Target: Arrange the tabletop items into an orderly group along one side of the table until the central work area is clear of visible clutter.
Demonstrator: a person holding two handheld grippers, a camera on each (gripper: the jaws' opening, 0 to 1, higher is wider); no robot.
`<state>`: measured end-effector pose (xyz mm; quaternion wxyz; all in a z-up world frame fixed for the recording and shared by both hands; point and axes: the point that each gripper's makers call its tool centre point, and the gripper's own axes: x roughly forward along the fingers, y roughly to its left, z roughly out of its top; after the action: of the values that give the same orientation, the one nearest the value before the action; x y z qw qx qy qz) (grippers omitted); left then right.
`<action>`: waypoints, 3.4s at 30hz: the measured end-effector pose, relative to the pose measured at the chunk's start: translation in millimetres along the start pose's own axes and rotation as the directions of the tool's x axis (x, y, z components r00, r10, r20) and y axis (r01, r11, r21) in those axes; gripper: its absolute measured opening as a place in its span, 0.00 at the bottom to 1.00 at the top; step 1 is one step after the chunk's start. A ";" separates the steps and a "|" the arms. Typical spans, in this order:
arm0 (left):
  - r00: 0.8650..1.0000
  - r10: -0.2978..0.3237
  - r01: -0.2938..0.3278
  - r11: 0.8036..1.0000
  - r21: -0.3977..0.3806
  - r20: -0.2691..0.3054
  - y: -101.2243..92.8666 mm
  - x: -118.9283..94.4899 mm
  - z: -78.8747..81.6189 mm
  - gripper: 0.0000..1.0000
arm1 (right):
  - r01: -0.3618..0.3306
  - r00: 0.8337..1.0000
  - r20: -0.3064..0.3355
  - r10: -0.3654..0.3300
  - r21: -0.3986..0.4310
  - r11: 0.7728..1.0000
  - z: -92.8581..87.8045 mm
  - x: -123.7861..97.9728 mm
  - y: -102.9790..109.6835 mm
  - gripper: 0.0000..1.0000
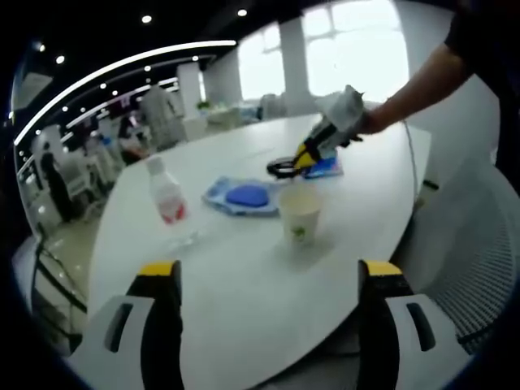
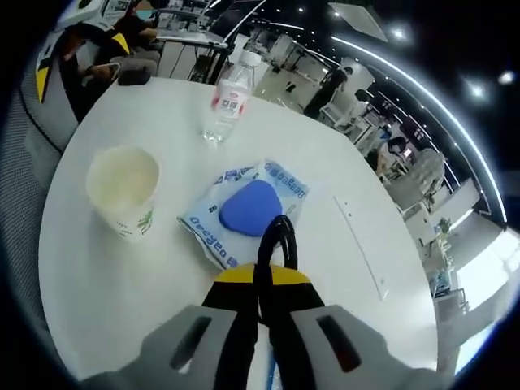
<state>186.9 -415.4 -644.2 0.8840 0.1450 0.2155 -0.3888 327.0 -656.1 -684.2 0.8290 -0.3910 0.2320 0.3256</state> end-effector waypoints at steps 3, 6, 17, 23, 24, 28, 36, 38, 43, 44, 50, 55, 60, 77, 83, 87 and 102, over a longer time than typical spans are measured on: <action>1.000 -0.002 0.002 1.000 0.001 0.001 -0.3 0.1 -0.3 0.87 | 0.018 1.000 0.021 -0.018 0.005 1.000 6.4 -6.7 -4.3 0.01; 1.000 -0.005 0.005 1.000 0.002 0.001 -0.8 0.3 -0.5 0.87 | 0.030 0.999 0.038 -0.030 0.008 1.000 12.8 -14.1 -6.9 0.01; 1.000 -0.008 0.008 1.000 0.002 0.028 -0.9 0.6 3.2 0.88 | 0.064 0.996 0.058 -0.065 0.014 0.998 13.0 -33.2 -13.3 0.01; 1.000 -0.015 0.015 1.000 0.007 0.023 -2.3 1.1 2.1 0.88 | 0.072 0.996 0.060 -0.073 0.014 0.997 10.1 -45.9 -10.7 0.01; 1.000 -0.016 0.016 1.000 0.009 0.022 -2.6 1.1 2.0 0.88 | 0.072 0.995 0.061 -0.073 0.015 0.997 9.6 -47.5 -9.9 0.01; 1.000 -0.024 0.024 1.000 0.013 0.019 -3.9 1.1 1.1 0.88 | 0.075 0.996 0.056 -0.076 0.013 0.997 5.0 -53.0 -6.2 0.01; 0.999 -0.034 0.033 0.999 0.013 0.022 -5.1 1.1 1.7 0.88 | 0.076 0.996 0.046 -0.076 0.014 0.997 -1.8 -63.1 2.8 0.01; 0.999 -0.036 0.035 0.999 0.011 0.022 -5.3 1.0 1.6 0.88 | 0.074 0.996 0.042 -0.075 0.012 0.997 -3.7 -63.9 4.7 0.01; 0.999 -0.040 0.039 0.999 0.009 0.025 -6.2 0.9 2.5 0.88 | 0.073 0.997 0.022 -0.073 0.006 0.997 -11.5 -66.4 10.9 0.01; 0.999 -0.040 0.040 0.999 0.008 0.025 -6.2 0.9 2.5 0.88 | 0.072 0.997 0.018 -0.072 0.003 0.997 -12.6 -67.0 12.2 0.01; 0.999 -0.041 0.041 0.999 0.006 0.027 -6.1 0.7 3.1 0.87 | 0.060 0.998 -0.006 -0.060 -0.005 0.998 -23.7 -68.8 22.4 0.01; 0.999 -0.041 0.041 0.999 0.005 0.026 -6.0 0.8 2.8 0.87 | 0.044 0.999 -0.023 -0.044 -0.008 0.999 -34.4 -69.1 35.8 0.01; 0.999 -0.040 0.040 0.999 0.006 0.023 -5.9 0.9 2.1 0.87 | 0.022 0.999 -0.031 -0.022 -0.020 1.000 -41.9 -71.0 49.6 0.01; 0.999 -0.046 0.046 0.999 0.013 0.002 -7.1 1.8 -1.3 0.87 | -0.070 0.996 -0.053 0.067 -0.066 0.995 -56.0 -64.9 87.8 0.01; 0.999 -0.043 0.043 0.999 0.013 -0.004 -6.7 2.0 -2.2 0.87 | -0.112 0.991 -0.077 0.105 -0.092 0.989 -65.8 -61.0 99.4 0.01; 0.999 -0.042 0.042 0.999 0.013 -0.008 -6.5 2.0 -3.0 0.87 | -0.131 0.989 -0.078 0.125 -0.079 0.988 -67.8 -60.2 104.0 0.01; 0.999 -0.037 0.037 0.999 0.013 -0.013 -5.7 1.7 -3.9 0.86 | -0.168 0.980 -0.112 0.165 -0.017 0.986 -77.3 -55.3 114.6 0.07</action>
<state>182.6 -418.5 -648.9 0.8742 0.1492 0.2215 -0.4056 196.7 -682.5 -751.1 0.7796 -0.3984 0.3049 0.3748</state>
